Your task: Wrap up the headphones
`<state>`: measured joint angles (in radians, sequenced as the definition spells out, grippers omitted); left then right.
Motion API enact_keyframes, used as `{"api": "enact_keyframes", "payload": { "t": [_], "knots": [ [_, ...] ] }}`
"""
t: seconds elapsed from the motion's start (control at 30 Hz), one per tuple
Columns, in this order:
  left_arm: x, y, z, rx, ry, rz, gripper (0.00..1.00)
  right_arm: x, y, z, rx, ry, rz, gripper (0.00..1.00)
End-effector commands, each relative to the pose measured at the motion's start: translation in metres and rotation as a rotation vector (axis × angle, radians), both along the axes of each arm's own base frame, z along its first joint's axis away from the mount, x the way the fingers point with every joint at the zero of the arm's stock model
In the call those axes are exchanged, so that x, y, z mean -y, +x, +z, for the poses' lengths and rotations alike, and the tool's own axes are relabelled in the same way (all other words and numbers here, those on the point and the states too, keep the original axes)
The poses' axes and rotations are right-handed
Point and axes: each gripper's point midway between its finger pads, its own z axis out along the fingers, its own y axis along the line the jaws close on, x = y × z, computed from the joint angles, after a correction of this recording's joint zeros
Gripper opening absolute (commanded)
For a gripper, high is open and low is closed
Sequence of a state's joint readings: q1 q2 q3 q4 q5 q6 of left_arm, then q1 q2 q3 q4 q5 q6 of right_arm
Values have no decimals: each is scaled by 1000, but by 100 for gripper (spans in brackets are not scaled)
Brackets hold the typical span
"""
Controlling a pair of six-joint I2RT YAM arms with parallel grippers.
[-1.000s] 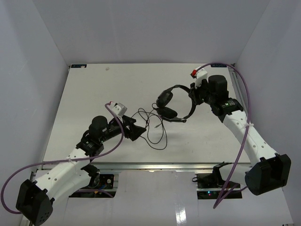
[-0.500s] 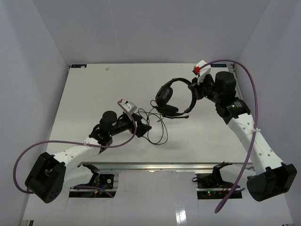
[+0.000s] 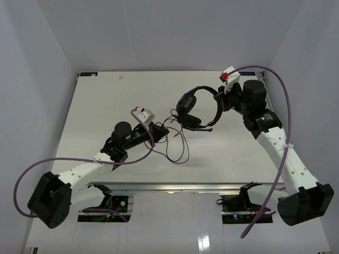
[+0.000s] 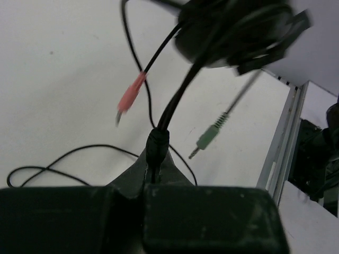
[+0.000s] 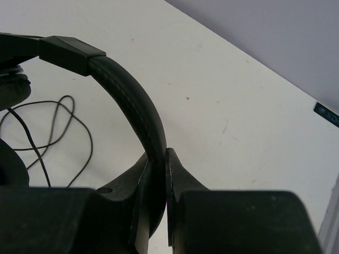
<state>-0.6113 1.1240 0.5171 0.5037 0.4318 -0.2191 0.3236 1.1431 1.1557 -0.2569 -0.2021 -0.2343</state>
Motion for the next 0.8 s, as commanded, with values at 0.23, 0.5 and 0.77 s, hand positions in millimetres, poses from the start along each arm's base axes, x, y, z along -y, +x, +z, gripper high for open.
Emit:
{"api": "enact_keyframes", "payload": {
  "t": [0.23, 0.5, 0.77],
  "knots": [
    [-106, -3, 89, 118, -18, 489, 0, 50, 31, -3, -29, 64, -276, 8],
    [-124, 63, 39, -112, 125, 736, 0, 27, 1, 23, 31, 114, -72, 8],
    [-168, 142, -5, -351, 107, 798, 23, -2, -36, 72, 101, 193, 147, 8]
  ]
}}
